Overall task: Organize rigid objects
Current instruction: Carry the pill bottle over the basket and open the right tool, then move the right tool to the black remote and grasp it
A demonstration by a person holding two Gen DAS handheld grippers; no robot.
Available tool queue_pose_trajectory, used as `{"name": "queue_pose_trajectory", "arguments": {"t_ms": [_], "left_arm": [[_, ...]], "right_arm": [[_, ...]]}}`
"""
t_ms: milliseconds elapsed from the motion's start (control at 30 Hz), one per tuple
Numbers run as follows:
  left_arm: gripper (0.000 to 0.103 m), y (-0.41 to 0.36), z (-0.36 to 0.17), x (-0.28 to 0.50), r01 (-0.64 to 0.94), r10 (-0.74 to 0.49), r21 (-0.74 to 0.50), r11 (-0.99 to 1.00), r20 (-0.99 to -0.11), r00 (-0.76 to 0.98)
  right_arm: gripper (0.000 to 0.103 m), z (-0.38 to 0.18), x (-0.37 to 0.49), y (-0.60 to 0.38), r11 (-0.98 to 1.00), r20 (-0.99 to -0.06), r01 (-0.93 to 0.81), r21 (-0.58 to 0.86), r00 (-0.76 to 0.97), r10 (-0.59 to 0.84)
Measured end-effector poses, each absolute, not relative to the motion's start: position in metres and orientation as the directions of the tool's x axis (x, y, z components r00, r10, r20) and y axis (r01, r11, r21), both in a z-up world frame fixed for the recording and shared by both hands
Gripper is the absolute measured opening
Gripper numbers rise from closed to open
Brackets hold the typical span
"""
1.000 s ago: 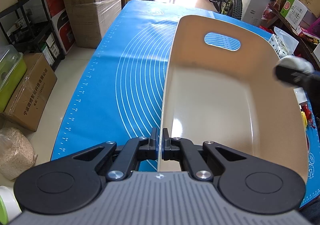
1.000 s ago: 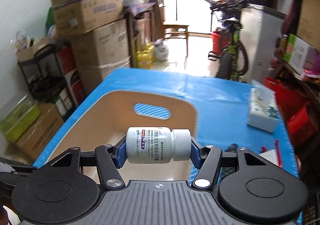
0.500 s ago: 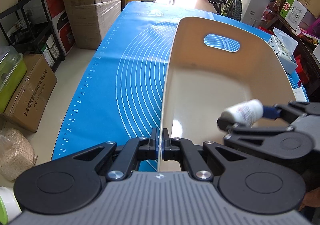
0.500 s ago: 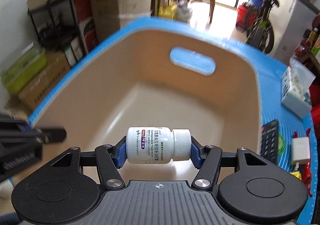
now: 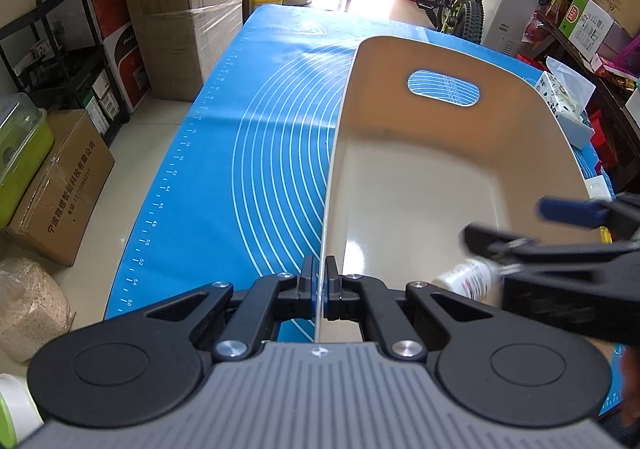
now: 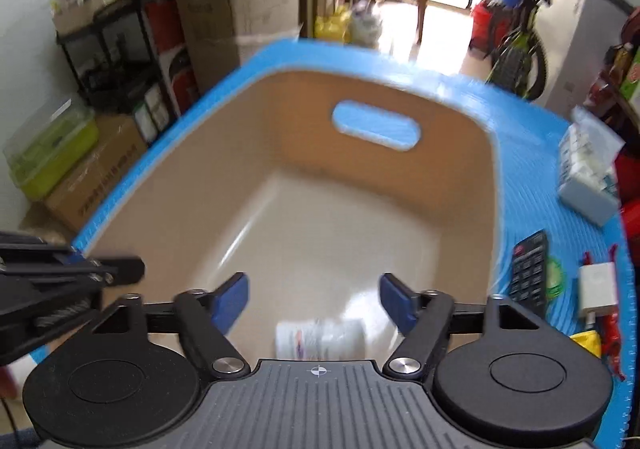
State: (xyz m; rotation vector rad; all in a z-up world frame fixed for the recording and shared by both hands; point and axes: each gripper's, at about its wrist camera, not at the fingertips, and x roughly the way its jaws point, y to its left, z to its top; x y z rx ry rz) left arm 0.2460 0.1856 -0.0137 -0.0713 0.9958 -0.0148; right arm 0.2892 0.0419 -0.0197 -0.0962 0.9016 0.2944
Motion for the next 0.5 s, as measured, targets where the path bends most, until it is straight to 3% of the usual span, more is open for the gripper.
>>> {"name": "queue_pose_trajectory", "arguments": {"t_ms": [267,500], "left_arm": [[0.005,0.186,-0.014,0.246,-0.020,-0.045,-0.067,0.998,-0.838,0.544],[0.005,0.186,-0.013,0.246,-0.019,-0.046,-0.067,0.998,-0.836,0.546]], "right_arm": [[0.084,0.019,0.278,-0.027,0.983,-0.690,-0.160,0.092,0.701,0.179],[0.084,0.004,0.277,-0.103,0.998,-0.722,0.021,0.066,0.691,0.033]]}}
